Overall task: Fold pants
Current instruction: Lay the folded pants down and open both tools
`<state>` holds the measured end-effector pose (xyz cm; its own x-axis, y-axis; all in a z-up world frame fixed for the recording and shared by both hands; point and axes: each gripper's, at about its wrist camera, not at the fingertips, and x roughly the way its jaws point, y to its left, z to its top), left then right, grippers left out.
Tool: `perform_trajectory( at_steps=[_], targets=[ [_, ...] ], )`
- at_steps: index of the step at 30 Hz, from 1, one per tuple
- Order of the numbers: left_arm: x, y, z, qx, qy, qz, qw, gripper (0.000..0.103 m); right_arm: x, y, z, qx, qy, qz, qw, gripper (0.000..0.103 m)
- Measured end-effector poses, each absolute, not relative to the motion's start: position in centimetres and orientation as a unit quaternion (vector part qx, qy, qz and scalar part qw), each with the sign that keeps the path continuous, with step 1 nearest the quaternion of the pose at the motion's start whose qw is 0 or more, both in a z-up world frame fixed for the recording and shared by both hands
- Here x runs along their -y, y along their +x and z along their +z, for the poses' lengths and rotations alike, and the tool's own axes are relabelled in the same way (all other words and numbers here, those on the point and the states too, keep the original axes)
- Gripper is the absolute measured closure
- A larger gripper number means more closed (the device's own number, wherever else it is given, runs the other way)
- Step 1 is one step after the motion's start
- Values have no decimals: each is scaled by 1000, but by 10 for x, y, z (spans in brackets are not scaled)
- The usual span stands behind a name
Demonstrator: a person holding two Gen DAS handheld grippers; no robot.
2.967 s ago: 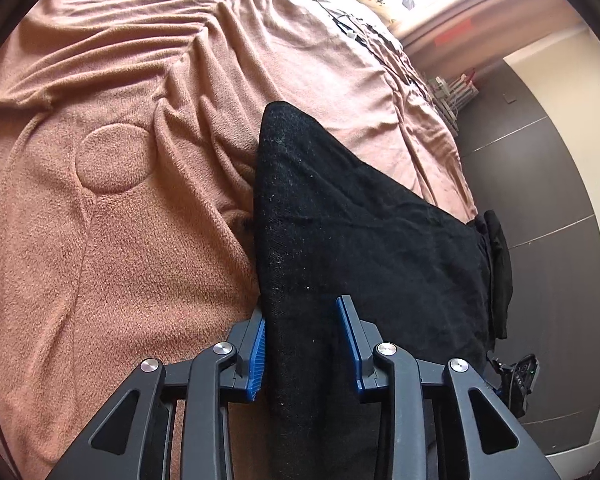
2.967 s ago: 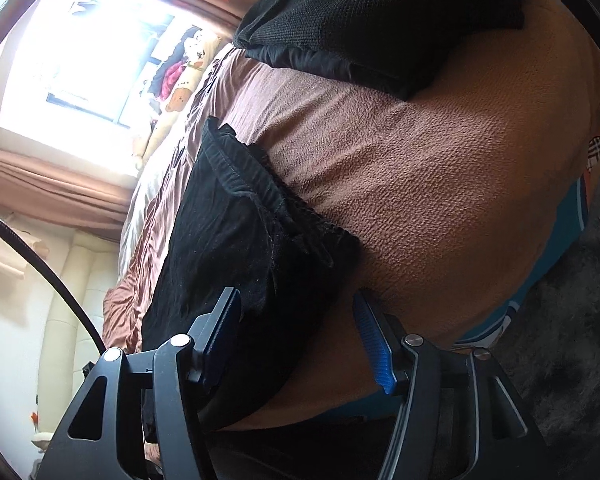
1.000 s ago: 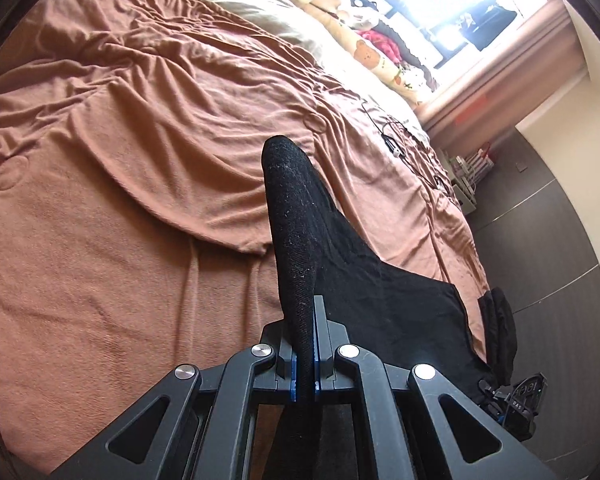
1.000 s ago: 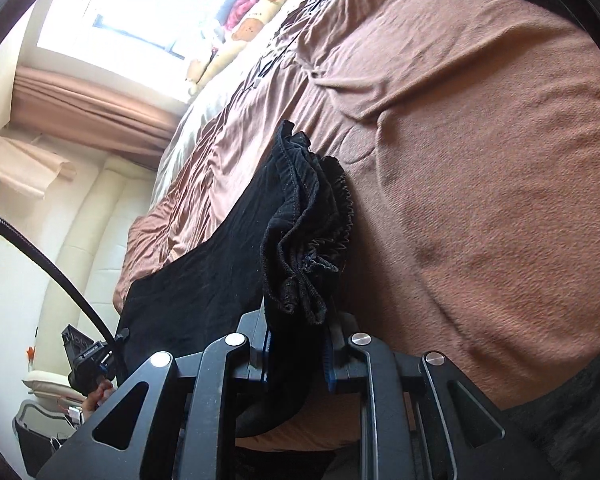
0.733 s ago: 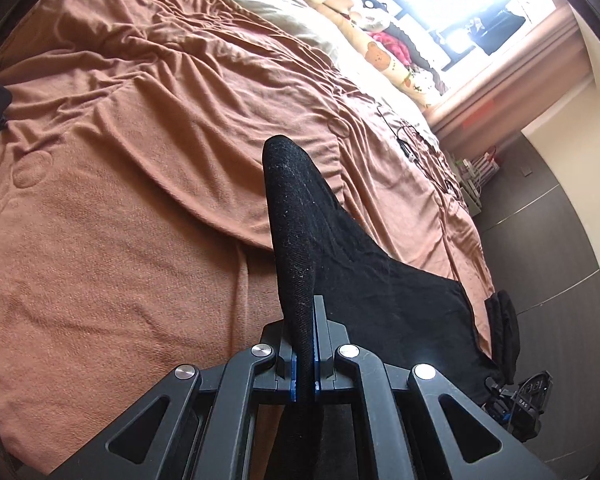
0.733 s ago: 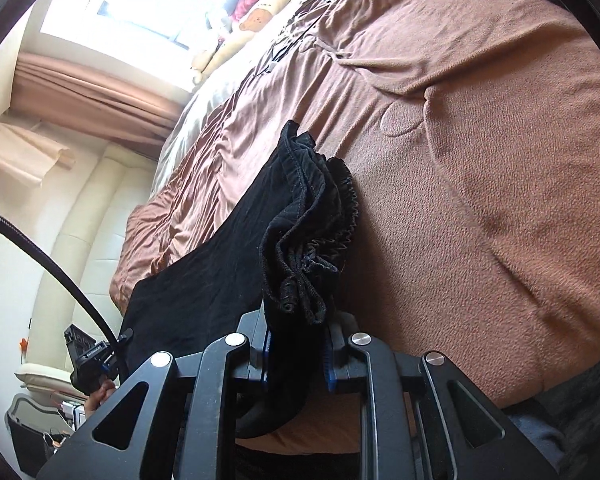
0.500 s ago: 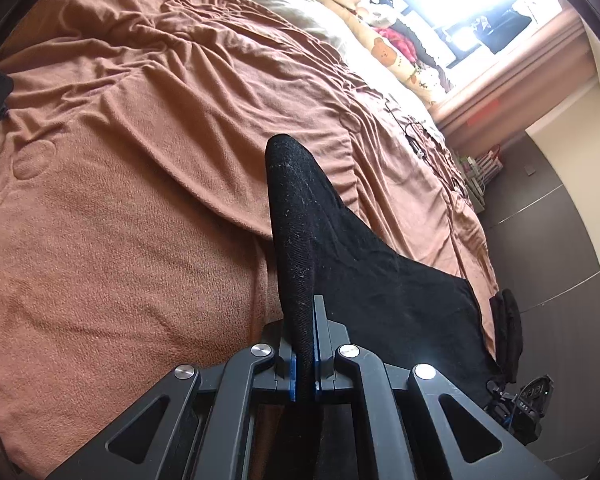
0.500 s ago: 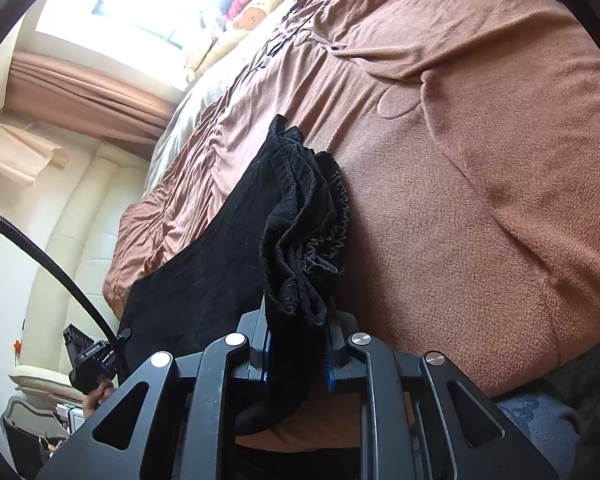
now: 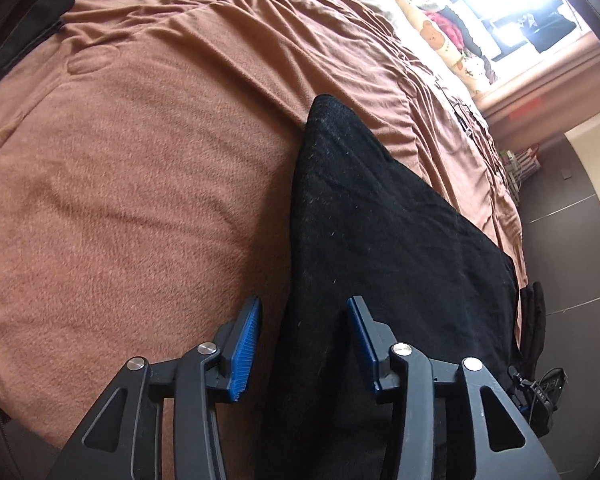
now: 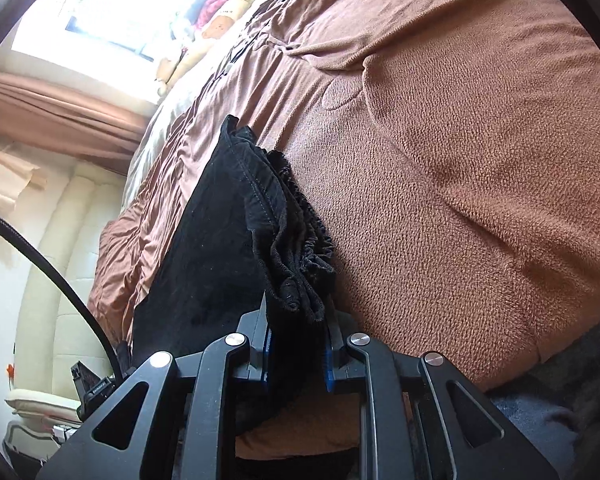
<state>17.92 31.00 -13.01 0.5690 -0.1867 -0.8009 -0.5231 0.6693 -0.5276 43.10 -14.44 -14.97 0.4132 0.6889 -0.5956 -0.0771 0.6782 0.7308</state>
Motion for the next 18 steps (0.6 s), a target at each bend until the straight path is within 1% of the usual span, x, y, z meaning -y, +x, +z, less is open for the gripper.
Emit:
perform_trajectory(
  at_steps=[2,7,9,18],
  targets=[
    [-307,164,-132,-449,-399,105,793,49,146,430,-152,-481,324,250,775,87],
    [-296,127,-130,-432,-420,107,791,49,151,425,-151,-482,324,253,774,85],
    [-291,118,-129,-430,-422,110,791,49,154,422,-147,-479,323,254,776,82],
    [-274,91,-133,-399,-456,108,788,49,180,385,-110,-438,294,239,816,82]
  ],
)
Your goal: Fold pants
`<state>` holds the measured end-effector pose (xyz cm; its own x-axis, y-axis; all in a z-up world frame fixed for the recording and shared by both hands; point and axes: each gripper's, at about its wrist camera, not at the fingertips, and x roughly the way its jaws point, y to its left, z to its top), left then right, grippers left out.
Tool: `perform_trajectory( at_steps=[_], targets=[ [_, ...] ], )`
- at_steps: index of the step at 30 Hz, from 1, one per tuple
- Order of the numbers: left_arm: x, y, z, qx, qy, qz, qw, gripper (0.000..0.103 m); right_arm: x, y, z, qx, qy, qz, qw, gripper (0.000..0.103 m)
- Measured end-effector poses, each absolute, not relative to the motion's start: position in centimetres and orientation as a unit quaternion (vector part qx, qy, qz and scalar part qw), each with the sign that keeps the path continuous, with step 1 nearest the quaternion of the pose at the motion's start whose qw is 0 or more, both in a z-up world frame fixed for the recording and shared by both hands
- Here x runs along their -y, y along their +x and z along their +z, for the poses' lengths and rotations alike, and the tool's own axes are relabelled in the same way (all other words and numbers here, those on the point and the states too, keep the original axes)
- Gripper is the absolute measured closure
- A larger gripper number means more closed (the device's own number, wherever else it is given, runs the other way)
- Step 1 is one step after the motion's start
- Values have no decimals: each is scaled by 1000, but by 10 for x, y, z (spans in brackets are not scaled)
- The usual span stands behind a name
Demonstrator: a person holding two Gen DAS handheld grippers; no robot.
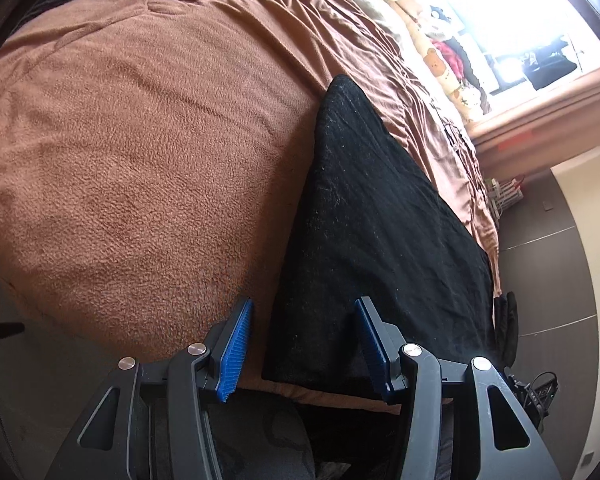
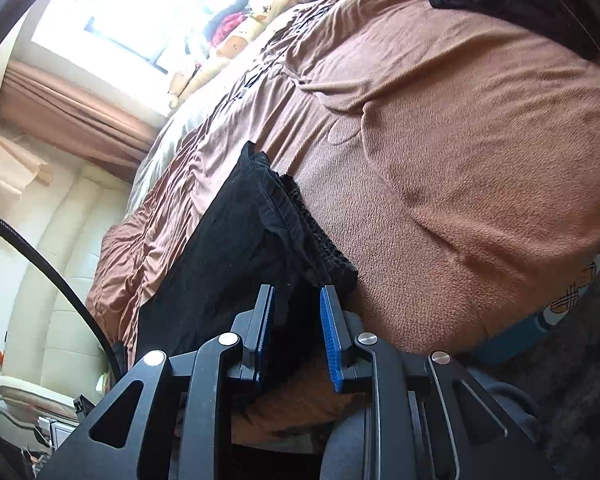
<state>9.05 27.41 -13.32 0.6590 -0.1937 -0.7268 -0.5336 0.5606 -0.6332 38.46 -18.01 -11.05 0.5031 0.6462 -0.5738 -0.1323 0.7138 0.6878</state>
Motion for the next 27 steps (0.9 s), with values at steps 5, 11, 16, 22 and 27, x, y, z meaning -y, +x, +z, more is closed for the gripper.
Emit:
perform_trajectory(
  at_steps=[5,11,16,22,27],
  targets=[
    [-268,84,-139,-369,-481,98,790,49,177,370,-90,-424,256,254,831,82],
    [-265,75,-138,-337,-488,108,798,49,153,363,-72,-411,215,282,839,82],
    [-263,72,-140,-309,-501,117,800,49,118,365,-66,-418,164,299,842,82],
    [-265,75,-136,-306,-507,129,795,49,65,369,-59,-424,111,337,834,82],
    [-273,74,-145,-291,-541,145,775,50,10,375,-67,-437,79,367,817,82]
  ],
)
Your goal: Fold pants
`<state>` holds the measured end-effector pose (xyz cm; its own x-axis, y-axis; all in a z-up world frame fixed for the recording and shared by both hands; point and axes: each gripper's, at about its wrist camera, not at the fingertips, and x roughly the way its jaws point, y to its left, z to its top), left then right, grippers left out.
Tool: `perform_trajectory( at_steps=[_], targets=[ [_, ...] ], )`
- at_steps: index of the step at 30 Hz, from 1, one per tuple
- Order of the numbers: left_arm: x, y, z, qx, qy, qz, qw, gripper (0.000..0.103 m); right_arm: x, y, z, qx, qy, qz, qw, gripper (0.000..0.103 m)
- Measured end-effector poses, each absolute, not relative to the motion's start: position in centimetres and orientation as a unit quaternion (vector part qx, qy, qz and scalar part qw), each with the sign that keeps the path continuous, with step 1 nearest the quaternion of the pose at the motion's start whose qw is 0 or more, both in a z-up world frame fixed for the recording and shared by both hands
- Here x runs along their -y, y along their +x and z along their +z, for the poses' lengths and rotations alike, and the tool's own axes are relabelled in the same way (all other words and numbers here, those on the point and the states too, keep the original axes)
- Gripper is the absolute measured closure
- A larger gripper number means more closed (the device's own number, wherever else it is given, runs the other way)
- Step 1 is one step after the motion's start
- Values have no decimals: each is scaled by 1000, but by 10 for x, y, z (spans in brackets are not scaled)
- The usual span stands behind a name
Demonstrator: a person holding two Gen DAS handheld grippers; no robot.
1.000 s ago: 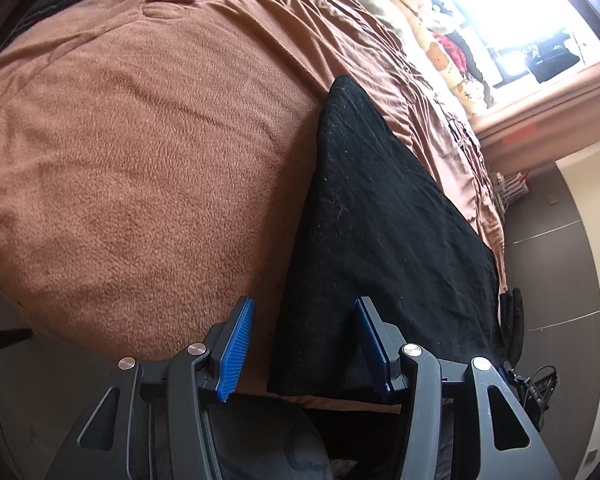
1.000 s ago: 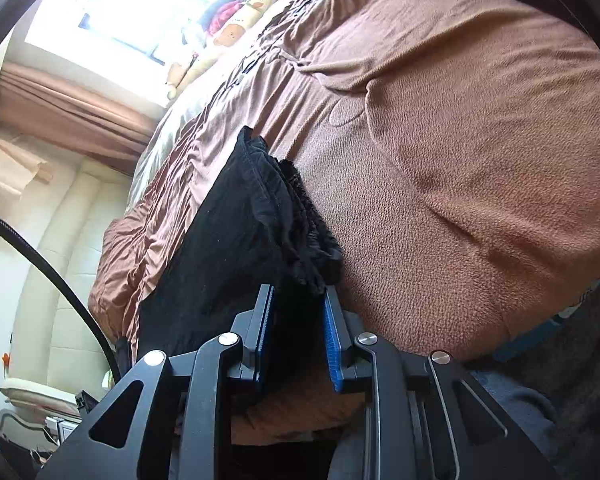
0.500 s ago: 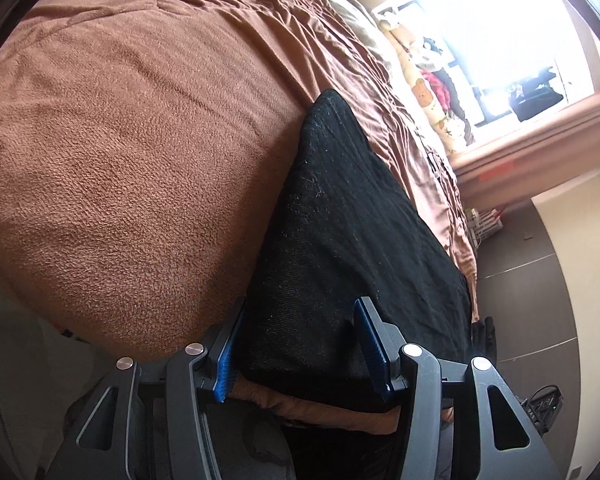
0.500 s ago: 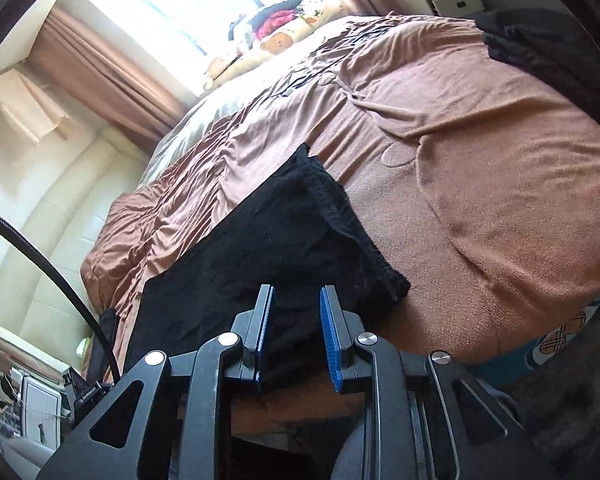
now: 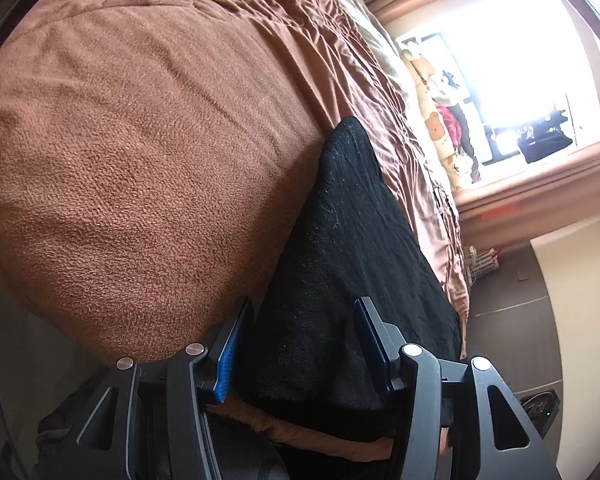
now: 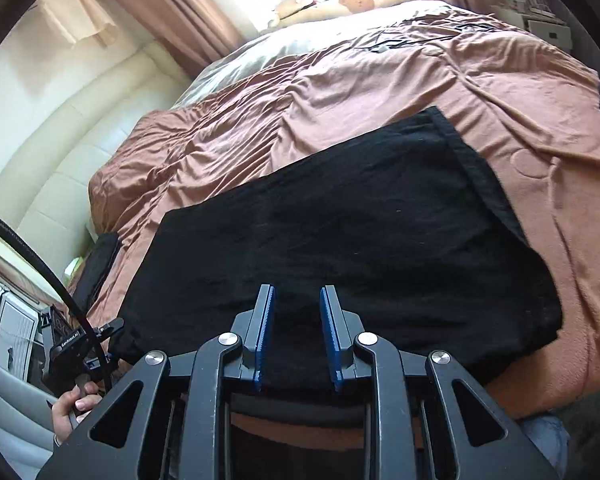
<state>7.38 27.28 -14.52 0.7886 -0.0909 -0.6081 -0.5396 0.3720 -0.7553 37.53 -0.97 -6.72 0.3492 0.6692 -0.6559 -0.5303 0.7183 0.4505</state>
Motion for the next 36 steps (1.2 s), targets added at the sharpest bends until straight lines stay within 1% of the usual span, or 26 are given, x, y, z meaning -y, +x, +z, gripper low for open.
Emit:
perform_trajectory(
  at_steps=[1,2,3,6,10,12,15,20,26,31,34,36],
  targets=[
    [-274,72,-146,-287,-547,147,773,50,-1,378,-70,-439,74,373,814,82],
    [-273,70,-146,-283,-550,147,772,52,-12,379,-72,-441,68,381,810,82],
    [-273,69,-145,-280,-550,148,773,58,-22,380,-75,-443,61,385,807,82],
    [-269,66,-142,-276,-547,149,776,67,-52,390,-86,-455,43,394,798,82],
    [-266,66,-139,-270,-545,142,781,75,-85,402,-96,-465,22,399,790,82],
    [-265,67,-136,-268,-541,139,785,82,-97,407,-98,-466,14,401,789,82],
    [-261,68,-129,-263,-530,134,795,87,-110,412,-100,-465,1,399,790,82],
    [-260,69,-123,-255,-517,126,807,88,-128,412,-114,-478,-28,390,787,82],
    [-261,68,-125,-254,-518,114,809,88,-126,383,-123,-480,-62,403,777,83],
    [-262,71,-125,-253,-517,110,810,88,-123,364,-123,-483,-90,422,762,90],
    [-262,71,-126,-251,-517,111,811,88,-123,357,-124,-486,-112,431,752,91],
    [-262,70,-126,-251,-518,111,810,88,-123,359,-121,-492,-118,434,746,94]
  ],
)
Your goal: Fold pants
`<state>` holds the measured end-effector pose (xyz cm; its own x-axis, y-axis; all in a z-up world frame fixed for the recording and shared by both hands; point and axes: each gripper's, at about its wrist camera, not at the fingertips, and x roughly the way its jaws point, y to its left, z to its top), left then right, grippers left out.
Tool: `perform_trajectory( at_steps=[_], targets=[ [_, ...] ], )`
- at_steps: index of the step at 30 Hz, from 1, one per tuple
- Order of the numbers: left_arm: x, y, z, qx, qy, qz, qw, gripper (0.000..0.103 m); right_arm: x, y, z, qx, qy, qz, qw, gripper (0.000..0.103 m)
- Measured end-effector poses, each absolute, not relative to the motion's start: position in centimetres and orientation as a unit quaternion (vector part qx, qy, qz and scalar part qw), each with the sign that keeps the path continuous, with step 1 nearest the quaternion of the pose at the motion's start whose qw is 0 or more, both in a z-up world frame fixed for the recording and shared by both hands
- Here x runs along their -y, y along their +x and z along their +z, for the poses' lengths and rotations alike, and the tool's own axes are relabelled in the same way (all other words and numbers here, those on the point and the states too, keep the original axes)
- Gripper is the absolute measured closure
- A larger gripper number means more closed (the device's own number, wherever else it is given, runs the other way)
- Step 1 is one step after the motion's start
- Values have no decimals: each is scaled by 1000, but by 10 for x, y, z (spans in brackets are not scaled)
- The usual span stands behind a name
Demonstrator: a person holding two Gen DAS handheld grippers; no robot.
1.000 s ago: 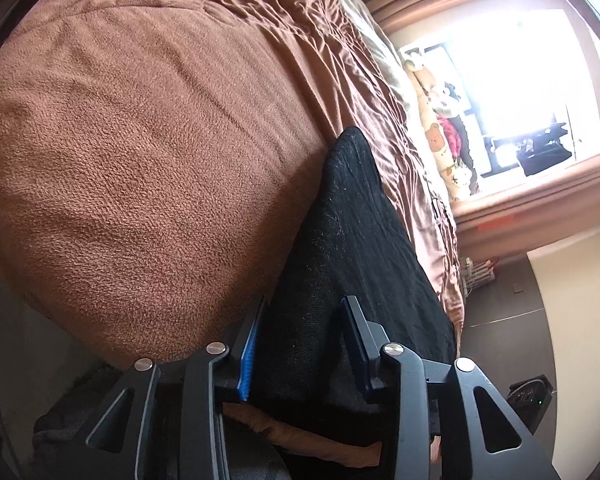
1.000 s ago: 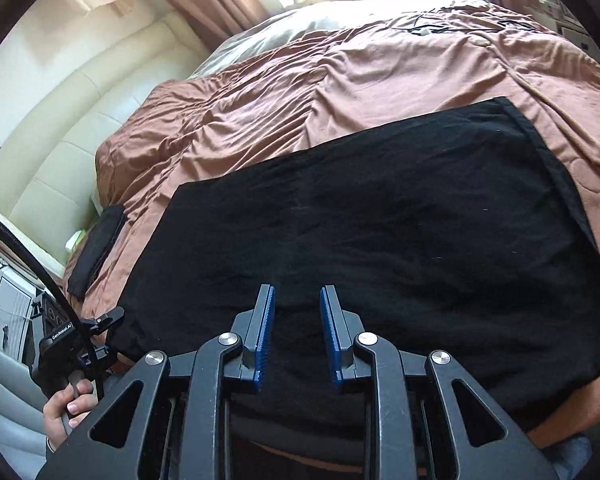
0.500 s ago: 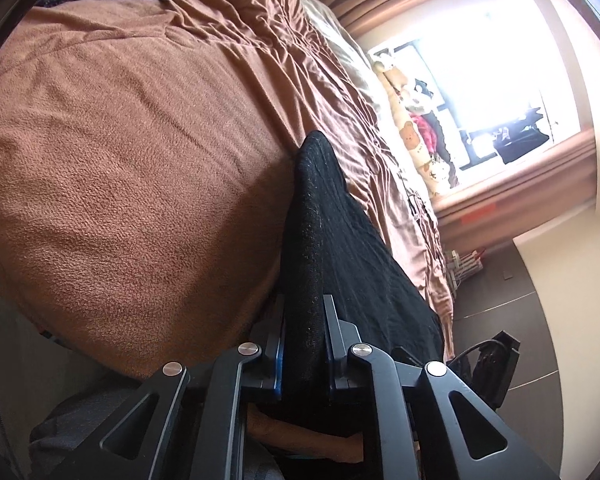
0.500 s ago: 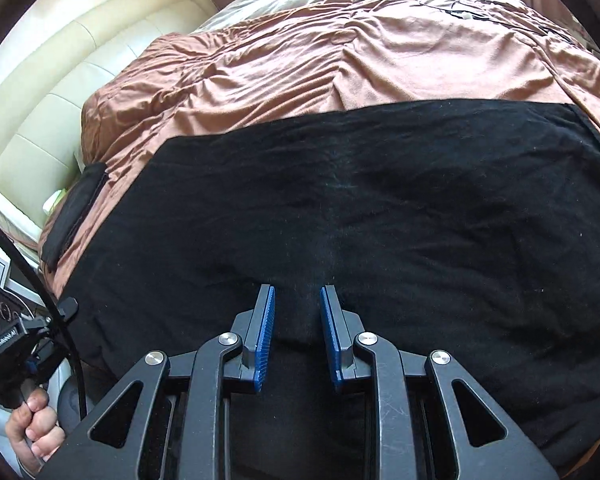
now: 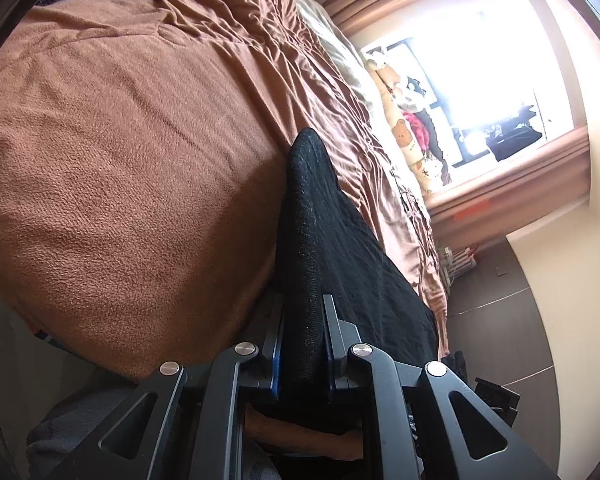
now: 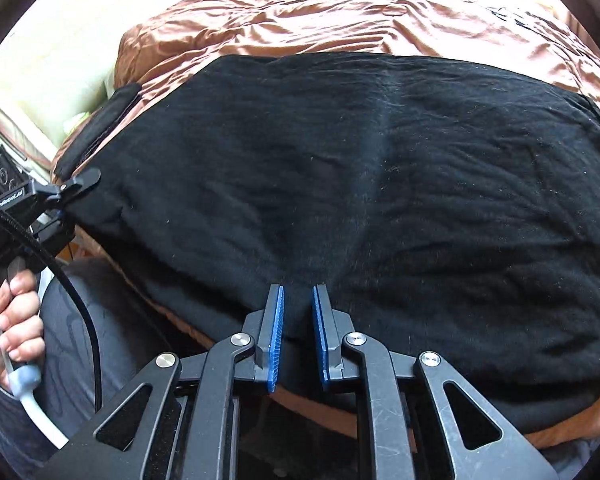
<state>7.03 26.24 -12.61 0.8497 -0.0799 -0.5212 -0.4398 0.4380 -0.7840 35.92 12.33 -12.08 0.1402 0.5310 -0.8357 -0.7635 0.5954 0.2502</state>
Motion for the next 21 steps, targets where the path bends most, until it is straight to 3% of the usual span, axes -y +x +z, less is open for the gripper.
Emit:
perform_trajectory(
  at_steps=[3,21],
  targets=[
    [-264,69,-128,-249,-525,110,806,88,-120,364,-113,-496,-111,435,744,100],
    [-266,71,-138,-252,-543,116,793,86,-171,434,-121,-507,-69,378,771,100]
  ],
)
